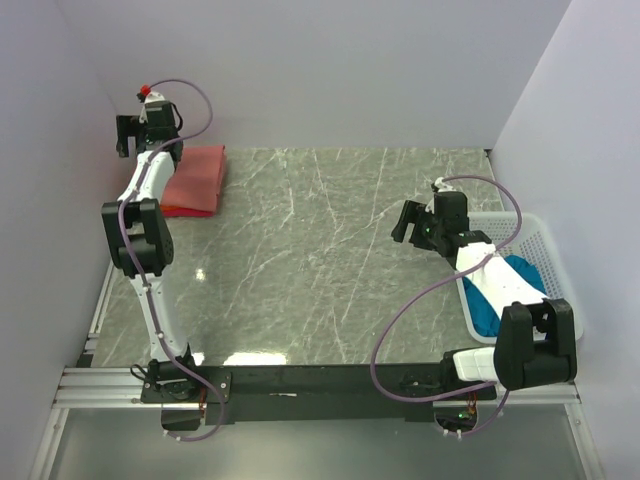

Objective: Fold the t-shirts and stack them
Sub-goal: Neatly place the folded tshirt to the corner, then reset both grippers

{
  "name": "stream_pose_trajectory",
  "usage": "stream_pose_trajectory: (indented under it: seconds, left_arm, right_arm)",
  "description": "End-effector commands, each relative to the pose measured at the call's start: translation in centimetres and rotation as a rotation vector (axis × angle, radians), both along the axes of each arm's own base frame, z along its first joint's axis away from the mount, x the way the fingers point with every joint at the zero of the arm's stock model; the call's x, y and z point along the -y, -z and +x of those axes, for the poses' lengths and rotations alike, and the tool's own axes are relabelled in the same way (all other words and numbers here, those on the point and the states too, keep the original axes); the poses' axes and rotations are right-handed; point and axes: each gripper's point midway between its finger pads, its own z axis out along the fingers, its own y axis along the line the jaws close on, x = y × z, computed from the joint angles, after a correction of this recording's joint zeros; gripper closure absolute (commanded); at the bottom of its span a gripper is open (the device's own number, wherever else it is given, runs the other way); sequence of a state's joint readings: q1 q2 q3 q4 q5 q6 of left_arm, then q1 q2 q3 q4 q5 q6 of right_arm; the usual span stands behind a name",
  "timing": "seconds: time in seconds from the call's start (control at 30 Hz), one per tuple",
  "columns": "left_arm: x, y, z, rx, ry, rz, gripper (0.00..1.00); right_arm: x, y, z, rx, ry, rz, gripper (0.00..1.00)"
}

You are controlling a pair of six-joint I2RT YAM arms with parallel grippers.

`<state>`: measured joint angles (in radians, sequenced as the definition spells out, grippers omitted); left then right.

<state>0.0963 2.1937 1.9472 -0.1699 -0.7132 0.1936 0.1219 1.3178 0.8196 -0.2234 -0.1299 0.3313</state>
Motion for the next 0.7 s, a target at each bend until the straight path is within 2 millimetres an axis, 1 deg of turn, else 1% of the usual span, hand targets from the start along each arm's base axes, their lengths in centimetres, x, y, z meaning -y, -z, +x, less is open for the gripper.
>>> stream_pose_trajectory:
  seconds: [0.0,0.03,0.07,0.1,0.17,0.2,0.23,0.27,0.3,0.33,0.37,0.4,0.43,0.47,0.5,0.53,0.57,0.6,0.63,0.67]
  left_arm:
    - [0.0,-4.6,0.4,0.175,-0.059,-0.046,0.01]
    - [-0.1,-5.2,0.0,0.186,-0.075,-0.053,0.01]
    - [0.2,-6.2,0.0,0.227,-0.077,-0.081,0.0]
    - [0.4,-8.0,-0.5,0.262,-0.072,-0.098,0.0]
    - [1.7,-8.8,-1.0,0.315,-0.057,-0.194,0.01]
    - [2.6,-10.9,-1.9,0.363,-0.046,-0.227,0.0]
    - [3.3,-10.8,-2.5,0.364,-0.041,-0.264,0.0]
    - [4.9,-10.7,-2.8,0.385,-0.026,-0.338,0.01]
    - [6.0,-12.7,-4.1,0.43,-0.002,-0.38,0.01]
    - [7.0,-12.9,-4.6,0.439,0.018,-0.418,0.01]
    - [9.2,-13.1,-5.8,0.462,0.054,-0.49,0.01]
    - [10.3,-13.1,-6.4,0.467,0.075,-0.526,0.0]
    - [12.2,-11.3,-7.2,0.426,0.101,-0.565,0.0]
    - [13.7,-10.9,-7.8,0.431,0.114,-0.625,0.01]
    - [16.2,-11.9,-9.3,0.445,0.171,-0.674,0.0]
    - [17.5,-9.2,-10.4,0.393,0.176,-0.707,0.01]
    - [19.0,-8.7,-11.2,0.403,0.191,-0.759,0.01]
    - [21.4,-10.2,-12.5,0.445,0.263,-0.797,0.01]
    - [22.6,-6.9,-13.9,0.386,0.269,-0.821,0.01]
    - [24.5,-6.3,-14.9,0.385,0.29,-0.864,0.01]
  right_arm:
    - [0.3,-2.4,0.9,0.053,0.011,-0.015,0.08]
    - [0.3,-2.7,0.8,0.058,0.016,-0.015,0.07]
    - [0.4,-2.8,0.8,0.063,0.02,-0.018,0.07]
    - [0.4,-3.1,0.8,0.072,0.023,-0.013,0.07]
    - [0.4,-3.8,0.5,0.085,0.03,-0.003,0.07]
    - [0.4,-4.0,0.5,0.091,0.033,-0.001,0.07]
    - [0.4,-4.5,0.4,0.104,0.038,0.007,0.07]
    - [0.4,-4.8,0.3,0.113,0.042,0.011,0.07]
    - [0.5,-5.0,0.2,0.12,0.049,0.011,0.07]
    - [0.6,-5.5,0.1,0.133,0.057,0.016,0.07]
    - [0.6,-5.8,0.0,0.141,0.061,0.016,0.07]
    - [0.8,-6.0,-0.2,0.146,0.066,0.013,0.07]
    - [0.9,-6.5,-0.4,0.156,0.069,0.014,0.06]
    - [0.9,-6.7,-0.6,0.164,0.071,0.018,0.06]
    - [0.9,-6.9,-0.7,0.169,0.076,0.022,0.06]
    - [0.9,-7.3,-1.0,0.185,0.079,0.032,0.06]
    - [0.8,-7.4,-1.2,0.194,0.078,0.037,0.06]
    - [0.8,-7.5,-1.3,0.2,0.077,0.043,0.06]
    - [0.8,-7.7,-1.6,0.211,0.081,0.05,0.06]
    - [0.9,-7.7,-1.8,0.215,0.083,0.048,0.06]
